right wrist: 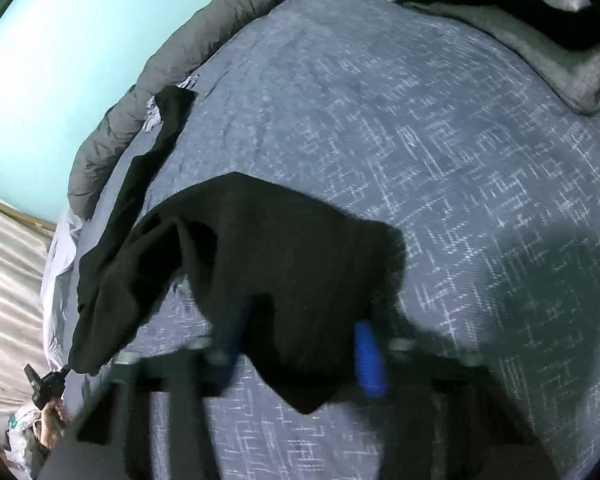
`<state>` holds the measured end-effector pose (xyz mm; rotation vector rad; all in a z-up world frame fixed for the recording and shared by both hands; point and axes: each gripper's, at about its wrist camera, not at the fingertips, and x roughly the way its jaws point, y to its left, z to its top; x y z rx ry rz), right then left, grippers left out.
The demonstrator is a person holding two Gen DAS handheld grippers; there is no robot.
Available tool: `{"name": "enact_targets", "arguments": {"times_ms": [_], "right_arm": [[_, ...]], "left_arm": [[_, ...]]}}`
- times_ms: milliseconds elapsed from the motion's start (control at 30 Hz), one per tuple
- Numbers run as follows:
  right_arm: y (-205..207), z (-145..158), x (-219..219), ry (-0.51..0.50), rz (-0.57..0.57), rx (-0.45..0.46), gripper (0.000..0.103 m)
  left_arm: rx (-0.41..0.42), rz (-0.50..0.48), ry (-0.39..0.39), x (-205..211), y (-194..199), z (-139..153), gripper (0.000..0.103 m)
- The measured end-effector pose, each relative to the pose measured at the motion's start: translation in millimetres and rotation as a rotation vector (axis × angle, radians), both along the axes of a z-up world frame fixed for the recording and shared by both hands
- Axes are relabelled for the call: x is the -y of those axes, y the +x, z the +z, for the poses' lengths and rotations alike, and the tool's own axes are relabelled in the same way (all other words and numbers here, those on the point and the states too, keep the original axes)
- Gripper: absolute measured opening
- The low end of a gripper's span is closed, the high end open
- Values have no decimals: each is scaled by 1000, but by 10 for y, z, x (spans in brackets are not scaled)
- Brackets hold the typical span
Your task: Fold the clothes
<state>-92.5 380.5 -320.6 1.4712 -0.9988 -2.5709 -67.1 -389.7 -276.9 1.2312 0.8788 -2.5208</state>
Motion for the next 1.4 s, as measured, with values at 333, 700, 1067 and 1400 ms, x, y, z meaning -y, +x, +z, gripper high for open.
{"name": "enact_targets", "arguments": {"times_ms": [333, 700, 1067, 1400], "right_arm": [[80, 814, -259, 149, 14, -136, 8], [106, 915, -536, 291, 63, -39, 10], [361, 635, -773, 361, -48, 22, 44], [632, 404, -736, 181, -6, -26, 54]], "left_arm": [[-3, -8, -2, 16, 33, 52, 1], [3, 6, 6, 200, 119, 91, 0], [28, -109, 27, -106, -15, -44, 1], [51, -114, 76, -259, -115, -207, 36]]}}
